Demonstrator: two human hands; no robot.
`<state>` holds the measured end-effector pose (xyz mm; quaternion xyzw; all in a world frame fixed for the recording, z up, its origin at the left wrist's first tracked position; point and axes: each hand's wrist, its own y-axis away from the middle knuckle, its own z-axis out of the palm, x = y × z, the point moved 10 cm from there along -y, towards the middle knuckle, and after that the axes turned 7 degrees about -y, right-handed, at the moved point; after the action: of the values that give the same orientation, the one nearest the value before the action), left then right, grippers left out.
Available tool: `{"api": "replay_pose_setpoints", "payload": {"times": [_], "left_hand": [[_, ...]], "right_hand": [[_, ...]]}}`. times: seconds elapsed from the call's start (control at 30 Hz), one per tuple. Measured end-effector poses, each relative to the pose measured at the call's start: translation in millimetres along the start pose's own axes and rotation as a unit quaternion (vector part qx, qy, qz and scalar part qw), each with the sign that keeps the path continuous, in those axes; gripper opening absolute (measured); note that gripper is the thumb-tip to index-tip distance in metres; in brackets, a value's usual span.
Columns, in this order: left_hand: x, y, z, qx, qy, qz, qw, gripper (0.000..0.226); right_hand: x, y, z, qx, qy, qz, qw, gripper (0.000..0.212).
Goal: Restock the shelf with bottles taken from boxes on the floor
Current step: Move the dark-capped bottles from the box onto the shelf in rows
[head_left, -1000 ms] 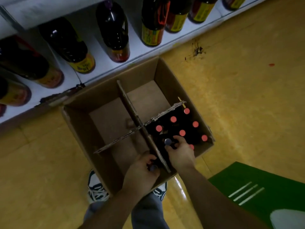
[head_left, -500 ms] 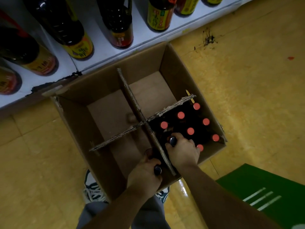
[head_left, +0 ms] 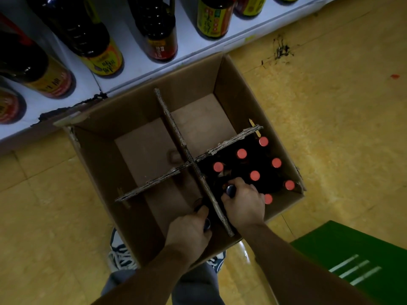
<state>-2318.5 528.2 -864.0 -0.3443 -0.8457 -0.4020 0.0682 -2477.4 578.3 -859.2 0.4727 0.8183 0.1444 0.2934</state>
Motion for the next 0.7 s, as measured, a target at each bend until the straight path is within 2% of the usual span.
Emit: {"api": "replay_pose_setpoints", "payload": {"times": [0.27, 0.6, 0.7], "left_hand": [[-2, 13, -32, 0.038, 0.056, -0.033, 0.997, 0.027], [17, 48, -94, 0.063, 0.066, -0.055, 0.994, 0.021], [27, 64, -117, 0.068, 0.065, -0.055, 0.994, 0.026]], "right_hand": [[-4, 18, -17, 0.003, -0.035, -0.021, 0.999, 0.033], [-39, 62, -77, 0.024, -0.049, -0.055, 0.997, 0.024], [-51, 80, -99, 0.015, -0.053, -0.062, 0.997, 0.025]]}}
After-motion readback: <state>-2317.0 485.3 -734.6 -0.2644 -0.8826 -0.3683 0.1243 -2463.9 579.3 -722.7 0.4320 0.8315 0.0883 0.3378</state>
